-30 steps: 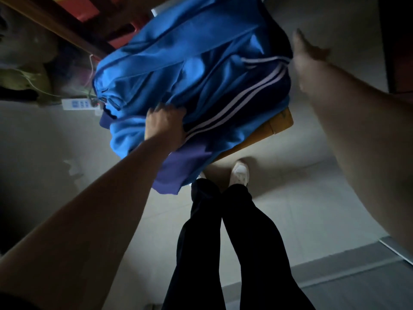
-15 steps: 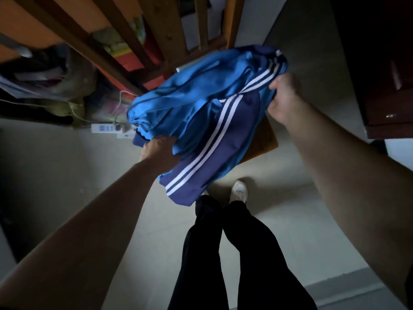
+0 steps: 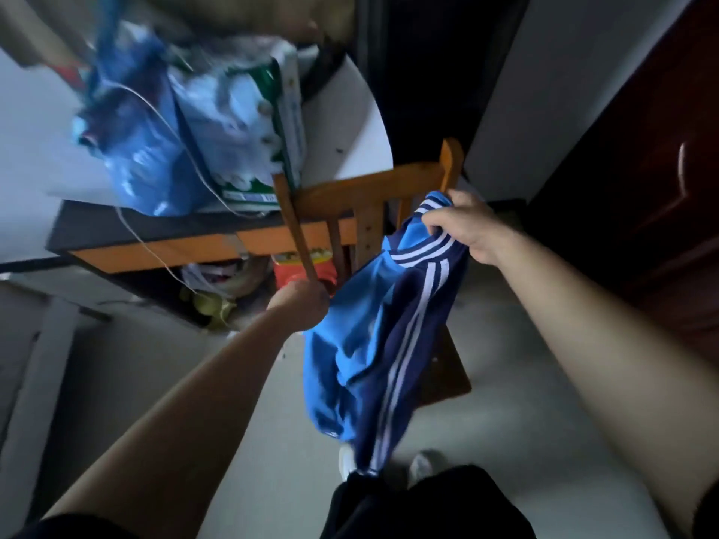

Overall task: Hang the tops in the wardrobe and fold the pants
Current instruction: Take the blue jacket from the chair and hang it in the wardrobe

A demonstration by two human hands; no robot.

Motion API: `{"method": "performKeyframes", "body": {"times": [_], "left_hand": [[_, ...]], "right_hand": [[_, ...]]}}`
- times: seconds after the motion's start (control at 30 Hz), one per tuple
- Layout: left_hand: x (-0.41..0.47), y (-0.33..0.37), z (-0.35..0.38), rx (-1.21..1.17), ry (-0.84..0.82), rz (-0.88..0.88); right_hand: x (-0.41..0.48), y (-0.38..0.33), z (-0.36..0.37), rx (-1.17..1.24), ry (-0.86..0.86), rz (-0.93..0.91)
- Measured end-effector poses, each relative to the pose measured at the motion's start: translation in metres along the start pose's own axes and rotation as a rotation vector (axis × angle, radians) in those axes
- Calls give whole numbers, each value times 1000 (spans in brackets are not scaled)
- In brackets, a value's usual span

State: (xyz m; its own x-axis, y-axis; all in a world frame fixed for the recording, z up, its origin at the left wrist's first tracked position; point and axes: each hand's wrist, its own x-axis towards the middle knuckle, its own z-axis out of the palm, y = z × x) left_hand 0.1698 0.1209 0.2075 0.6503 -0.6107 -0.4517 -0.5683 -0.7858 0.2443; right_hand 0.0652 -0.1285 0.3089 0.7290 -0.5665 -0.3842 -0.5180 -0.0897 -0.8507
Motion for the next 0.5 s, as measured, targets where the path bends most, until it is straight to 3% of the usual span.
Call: {"method": "performKeyframes", "body": {"times": [0.13, 0.27, 0.4, 0.5], "left_hand": [[-23, 17, -68, -341, 365, -5], [-44, 37, -114, -356, 582, 124], [-66, 44, -127, -246, 780, -40], [-93, 43, -128, -330, 1037, -277]], "right_hand": [[-44, -92, -8, -23, -168, -256], [-74, -141, -10, -11, -421, -430], [-73, -167, -22, 19, -526, -487], [-69, -175, -32, -111, -556, -630]]}}
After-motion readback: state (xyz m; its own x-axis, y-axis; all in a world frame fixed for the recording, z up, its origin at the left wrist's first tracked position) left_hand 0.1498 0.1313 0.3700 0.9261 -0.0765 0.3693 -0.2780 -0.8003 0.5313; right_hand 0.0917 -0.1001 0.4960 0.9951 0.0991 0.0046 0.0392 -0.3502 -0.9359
